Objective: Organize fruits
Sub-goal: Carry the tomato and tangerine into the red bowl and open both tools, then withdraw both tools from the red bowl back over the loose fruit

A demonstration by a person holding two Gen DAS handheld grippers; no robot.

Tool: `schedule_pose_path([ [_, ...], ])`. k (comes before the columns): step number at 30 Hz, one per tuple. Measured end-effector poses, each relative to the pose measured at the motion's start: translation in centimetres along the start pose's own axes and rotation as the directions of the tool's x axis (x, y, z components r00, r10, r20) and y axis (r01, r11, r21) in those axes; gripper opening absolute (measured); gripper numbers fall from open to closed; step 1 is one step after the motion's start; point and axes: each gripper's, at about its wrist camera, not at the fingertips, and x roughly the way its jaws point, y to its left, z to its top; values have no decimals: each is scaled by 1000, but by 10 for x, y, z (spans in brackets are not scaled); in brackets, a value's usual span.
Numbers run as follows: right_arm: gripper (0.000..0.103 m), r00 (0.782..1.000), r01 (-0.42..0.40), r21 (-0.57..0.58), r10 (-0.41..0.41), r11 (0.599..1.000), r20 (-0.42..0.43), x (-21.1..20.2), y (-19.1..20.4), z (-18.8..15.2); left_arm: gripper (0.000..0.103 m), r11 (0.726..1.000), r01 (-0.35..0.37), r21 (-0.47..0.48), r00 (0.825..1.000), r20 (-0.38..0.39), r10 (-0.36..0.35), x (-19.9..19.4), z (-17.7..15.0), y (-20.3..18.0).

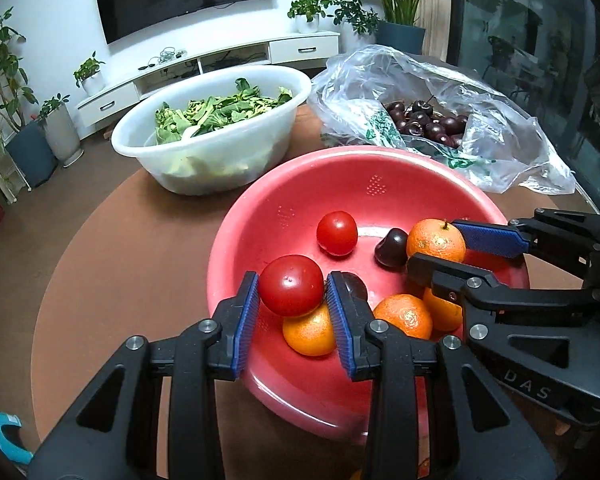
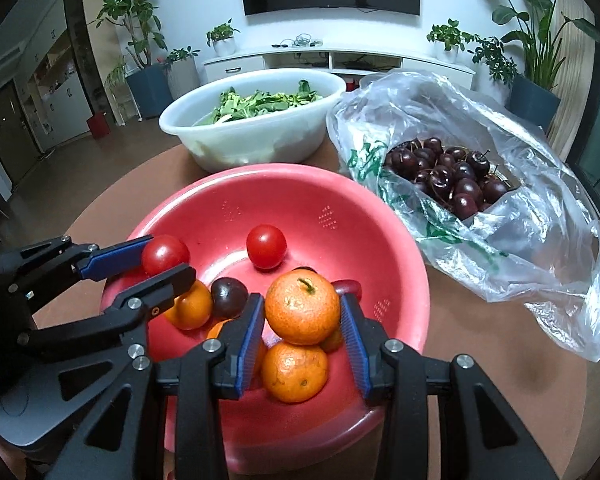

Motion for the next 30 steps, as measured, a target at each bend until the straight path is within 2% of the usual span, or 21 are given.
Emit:
schedule_pose_path([
  [5, 43, 1000, 7, -5, -7, 1000, 0, -2, 2, -1, 35, 1000, 5, -3, 1000, 6, -5, -2, 0, 1],
  [9, 45, 1000, 10, 11, -10, 1000, 3, -5, -2, -1, 42, 1000, 7, -14, 1000, 18, -7, -11, -1, 1],
  [11, 45, 1000, 13, 16, -13, 1000, 7, -7, -4, -1, 49, 1000, 7, -21, 1000, 29, -7, -16, -1, 2],
  [13, 48, 1000, 24, 23, -24, 999, 11, -11, -5, -1, 66, 999, -8, -40, 999, 43, 10, -23, -1, 5],
  [17, 57, 999, 13, 37, -14, 999, 30, -21, -7, -4, 78, 998, 7, -65, 997, 72, -3, -42, -4, 12],
  [20, 65, 999, 2, 44, -5, 999, 54, -34, -5, -9, 90, 998, 13, -69, 994, 109, -5, -64, -9, 14],
  [25, 79, 995, -32, 74, 25, 997, 94, -64, 1, -30, 101, 998, 8, -63, 991, 131, 1, -100, -31, 14],
  [30, 82, 994, -62, 77, 54, 995, 97, -83, 12, -63, 102, 999, -12, -42, 995, 101, 16, -123, -73, 6],
])
